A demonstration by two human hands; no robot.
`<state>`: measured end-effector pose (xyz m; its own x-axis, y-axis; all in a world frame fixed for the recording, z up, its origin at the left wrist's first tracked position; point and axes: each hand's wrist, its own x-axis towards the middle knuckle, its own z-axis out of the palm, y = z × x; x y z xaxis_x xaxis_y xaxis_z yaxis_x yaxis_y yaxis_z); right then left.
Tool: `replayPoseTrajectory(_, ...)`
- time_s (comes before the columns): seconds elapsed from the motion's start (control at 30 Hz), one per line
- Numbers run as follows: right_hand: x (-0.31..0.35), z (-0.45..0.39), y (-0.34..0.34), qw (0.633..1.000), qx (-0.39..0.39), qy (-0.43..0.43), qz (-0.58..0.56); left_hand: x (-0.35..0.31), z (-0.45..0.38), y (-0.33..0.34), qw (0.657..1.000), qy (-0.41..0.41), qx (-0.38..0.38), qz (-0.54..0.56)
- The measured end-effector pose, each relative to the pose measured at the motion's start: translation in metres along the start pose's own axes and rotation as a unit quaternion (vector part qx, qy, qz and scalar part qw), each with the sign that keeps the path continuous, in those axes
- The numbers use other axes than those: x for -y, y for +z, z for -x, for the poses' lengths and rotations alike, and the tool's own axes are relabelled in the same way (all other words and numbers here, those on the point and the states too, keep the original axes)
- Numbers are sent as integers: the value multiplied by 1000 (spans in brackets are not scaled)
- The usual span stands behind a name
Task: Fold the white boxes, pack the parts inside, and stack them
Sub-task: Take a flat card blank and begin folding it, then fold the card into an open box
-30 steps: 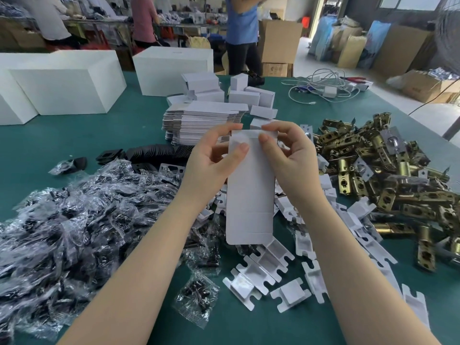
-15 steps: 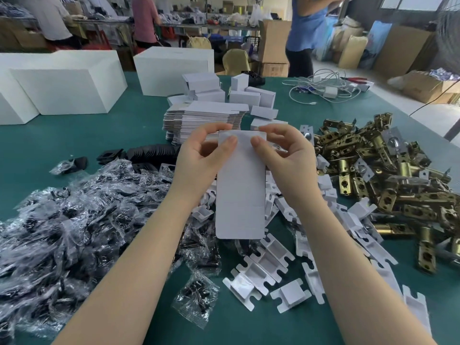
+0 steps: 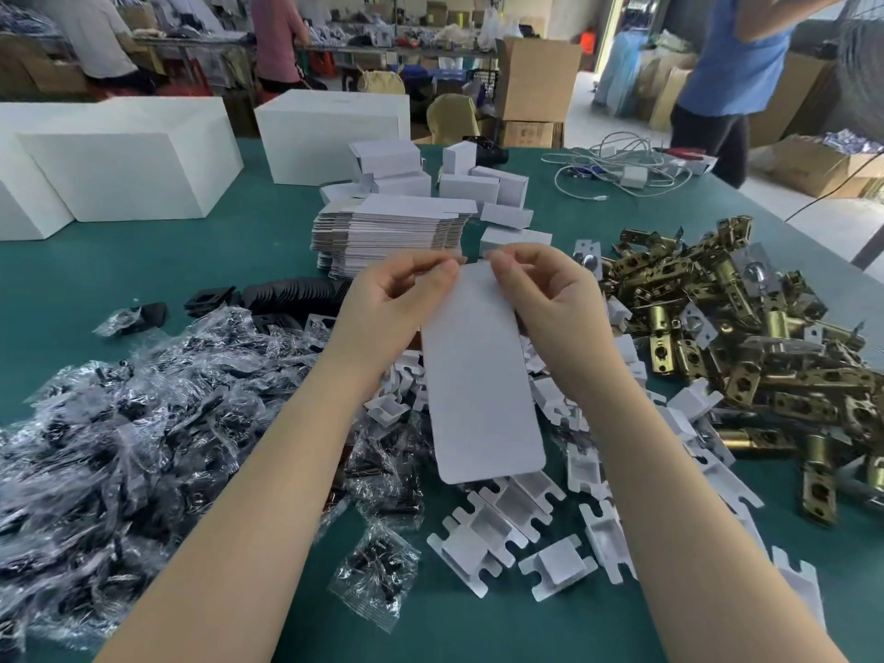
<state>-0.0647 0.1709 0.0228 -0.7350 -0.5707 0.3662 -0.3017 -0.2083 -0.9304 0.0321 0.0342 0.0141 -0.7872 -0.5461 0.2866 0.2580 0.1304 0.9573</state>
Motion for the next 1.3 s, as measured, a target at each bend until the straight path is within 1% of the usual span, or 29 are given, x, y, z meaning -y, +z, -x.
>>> replayPoseTrajectory(0.07, -1, 0, 1, 999, 23, 22, -22, -2, -1, 0, 995, -48, -51, 68)
replayPoseTrajectory(0.1, -2, 0, 0, 999, 43, 18, -14, -3, -1, -1, 988, -76, -73, 113)
replayPoseTrajectory(0.17, -7, 2, -3, 994, 96, -14, 50, -3, -3, -3, 975, -125, -95, 158)
replayPoseTrajectory(0.23, -8, 2, -5, 982, 129, -44, 133, -2, -5, -6, 970, -176, -82, 144)
replayPoseTrajectory(0.27, -8, 2, -5, 977, 135, -55, 156, -1, -5, -7, 968, -202, -70, 134)
replayPoseTrajectory(0.33, -10, 2, -5, 974, 138, -57, 172, 1, -5, -8, 959, -245, -60, 133)
replayPoseTrajectory(0.37, -11, 1, -5, 973, 136, -53, 178, 1, -5, -7, 958, -249, -57, 129)
replayPoseTrajectory(0.43, -14, 0, -7, 979, 120, -35, 163, 5, -6, -6, 970, -223, -50, 89)
replayPoseTrajectory(0.5, -16, -3, -11, 989, 95, -10, 116, 7, -7, -5, 984, -170, -24, 41)
replayPoseTrajectory(0.6, -18, -3, -15, 993, 82, 16, 80, 7, -2, -4, 994, -65, 76, -48)
replayPoseTrajectory(0.63, -19, -3, -16, 994, 83, 23, 74, 7, 1, -3, 992, -32, 93, -79)
replayPoseTrajectory(0.67, -21, -3, -17, 993, 84, 30, 72, 9, 2, -3, 991, -13, 89, -95)
replayPoseTrajectory(0.77, -26, -3, -21, 992, 84, 35, 90, 20, 0, 0, 993, -7, 55, -107)
replayPoseTrajectory(0.9, -31, -2, -27, 985, 102, 62, 128, 34, -2, 1, 989, -14, 44, -140)
replayPoseTrajectory(1.03, -33, -3, -31, 970, 113, 79, 200, 44, -2, -2, 989, -11, 33, -147)
replayPoseTrajectory(1.1, -27, -4, -39, 967, 88, 81, 225, 47, -2, -4, 990, -16, 24, -138)
replayPoseTrajectory(1.17, -17, -8, -55, 964, 21, 73, 255, 49, -1, -5, 991, -19, 20, -130)
replayPoseTrajectory(1.2, -10, -11, -65, 955, -20, 70, 289, 49, -1, -5, 992, -19, 19, -124)
replayPoseTrajectory(1.23, -5, -16, -78, 937, -53, 72, 339, 48, -1, -5, 993, -18, 16, -117)
replayPoseTrajectory(1.27, 0, -20, -92, 909, -68, 81, 404, 45, -1, -4, 994, -14, 11, -110)
replayPoseTrajectory(1.3, 5, -25, -106, 871, -59, 100, 477, 42, -1, -2, 995, -8, 7, -102)
